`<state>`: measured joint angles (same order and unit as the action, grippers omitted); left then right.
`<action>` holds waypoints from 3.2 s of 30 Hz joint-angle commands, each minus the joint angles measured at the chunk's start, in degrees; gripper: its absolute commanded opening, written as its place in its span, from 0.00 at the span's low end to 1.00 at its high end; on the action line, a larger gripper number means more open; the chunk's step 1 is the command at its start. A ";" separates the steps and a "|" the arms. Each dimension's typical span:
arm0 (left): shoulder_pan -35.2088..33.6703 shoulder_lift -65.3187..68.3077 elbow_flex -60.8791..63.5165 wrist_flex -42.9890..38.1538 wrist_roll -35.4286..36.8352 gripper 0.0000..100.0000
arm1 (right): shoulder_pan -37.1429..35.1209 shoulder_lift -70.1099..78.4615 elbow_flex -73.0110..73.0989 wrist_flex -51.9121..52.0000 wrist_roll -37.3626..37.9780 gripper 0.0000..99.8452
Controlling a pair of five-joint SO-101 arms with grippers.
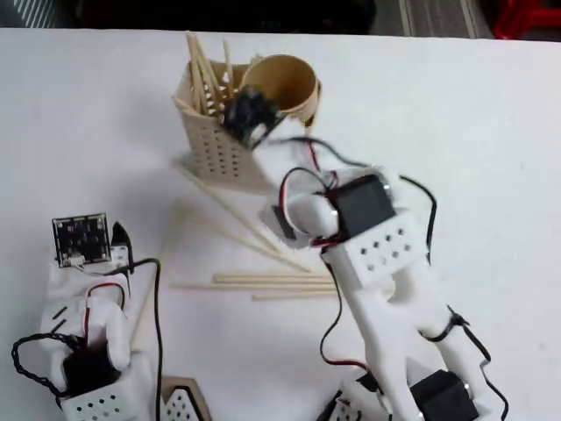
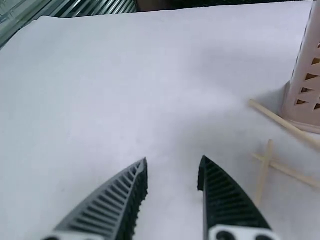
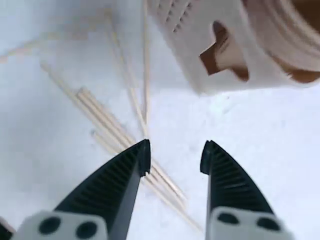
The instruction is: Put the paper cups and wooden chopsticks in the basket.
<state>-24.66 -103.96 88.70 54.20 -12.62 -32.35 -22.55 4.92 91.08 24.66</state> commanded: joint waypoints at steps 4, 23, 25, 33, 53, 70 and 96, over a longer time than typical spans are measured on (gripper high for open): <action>-0.31 -0.57 -0.18 -0.26 -0.35 0.18 | -0.04 -1.98 16.35 -5.32 4.92 0.18; -0.04 -0.57 -0.09 -0.26 -0.26 0.18 | -0.31 -1.36 52.92 -34.59 14.51 0.33; -0.04 -0.57 -0.09 -0.26 -0.26 0.18 | -0.22 -1.36 54.77 -37.41 14.77 0.33; -0.04 -0.57 -0.09 -0.26 -0.35 0.18 | -0.48 5.76 55.03 -44.44 14.77 0.20; -0.04 -0.57 0.88 -1.76 -0.44 0.18 | -0.04 10.33 49.32 -43.47 11.43 0.02; 0.04 -0.57 0.88 -1.76 -0.44 0.18 | 7.78 -23.60 49.41 -32.84 7.12 0.02; 0.04 -0.57 0.88 -1.67 -0.44 0.18 | -1.36 -25.45 57.67 -40.40 -0.88 0.02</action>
<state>-24.66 -103.96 90.02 53.85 -12.62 -32.70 -51.38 62.77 53.80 24.40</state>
